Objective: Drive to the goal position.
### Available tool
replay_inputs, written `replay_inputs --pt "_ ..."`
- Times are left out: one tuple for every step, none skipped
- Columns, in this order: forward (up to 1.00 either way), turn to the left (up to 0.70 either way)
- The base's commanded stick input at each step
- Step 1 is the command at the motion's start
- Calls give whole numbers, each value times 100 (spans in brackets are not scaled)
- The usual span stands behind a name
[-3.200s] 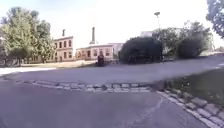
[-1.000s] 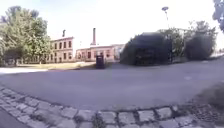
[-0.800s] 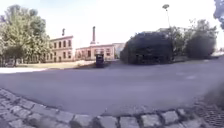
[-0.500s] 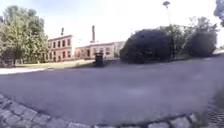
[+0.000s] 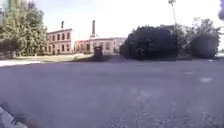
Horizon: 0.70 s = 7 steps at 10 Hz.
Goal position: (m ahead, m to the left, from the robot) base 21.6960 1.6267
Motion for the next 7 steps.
replay_inputs --pt "70 0" --pt "70 0" --pt "70 0" --pt "70 0" --pt "70 0" --pt "70 0" --pt "70 0"
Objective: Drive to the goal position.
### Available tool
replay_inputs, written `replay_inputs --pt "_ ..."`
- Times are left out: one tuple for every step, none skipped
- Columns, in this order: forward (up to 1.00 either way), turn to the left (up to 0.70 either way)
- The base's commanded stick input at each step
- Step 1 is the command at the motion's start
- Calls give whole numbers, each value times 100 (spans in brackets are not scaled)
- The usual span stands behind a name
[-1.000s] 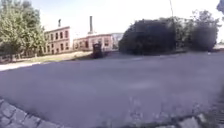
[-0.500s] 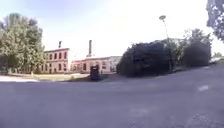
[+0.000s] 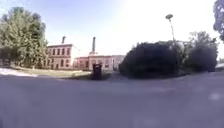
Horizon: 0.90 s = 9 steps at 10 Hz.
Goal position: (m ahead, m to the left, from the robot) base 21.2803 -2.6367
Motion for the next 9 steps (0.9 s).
replay_inputs --pt "70 0" --pt "70 0" --pt "70 0" --pt "70 0" --pt "70 0" --pt "70 0" --pt "70 0" --pt "70 0" --pt "70 0"
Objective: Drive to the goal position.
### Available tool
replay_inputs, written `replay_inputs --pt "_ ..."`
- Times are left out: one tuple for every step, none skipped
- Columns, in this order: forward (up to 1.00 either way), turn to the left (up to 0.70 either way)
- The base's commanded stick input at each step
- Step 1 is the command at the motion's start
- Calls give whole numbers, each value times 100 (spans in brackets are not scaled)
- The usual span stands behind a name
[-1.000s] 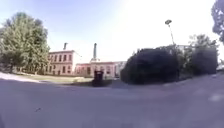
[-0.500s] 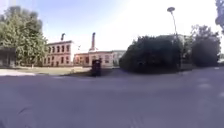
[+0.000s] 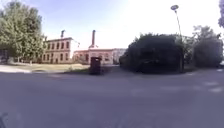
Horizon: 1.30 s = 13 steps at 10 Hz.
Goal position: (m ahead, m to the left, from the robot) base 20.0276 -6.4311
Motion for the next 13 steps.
replay_inputs --pt "70 0" --pt "70 0" --pt "70 0" --pt "70 -1" --pt "70 -12" --pt "70 -25" --pt "70 -35" --pt "70 -35" --pt "70 -35" --pt "70 -35" --pt "70 -35" --pt "70 -4" --pt "70 0"
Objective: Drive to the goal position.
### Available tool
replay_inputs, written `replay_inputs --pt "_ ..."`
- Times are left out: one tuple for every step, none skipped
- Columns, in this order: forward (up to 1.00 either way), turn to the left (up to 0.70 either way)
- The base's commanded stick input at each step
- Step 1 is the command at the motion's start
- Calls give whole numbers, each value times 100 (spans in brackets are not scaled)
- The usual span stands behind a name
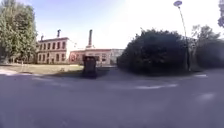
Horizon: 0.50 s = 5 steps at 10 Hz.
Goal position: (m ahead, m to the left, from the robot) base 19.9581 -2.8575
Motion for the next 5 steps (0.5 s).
replay_inputs --pt "70 0" --pt "70 0" --pt "70 0" --pt "70 0" --pt "70 0"
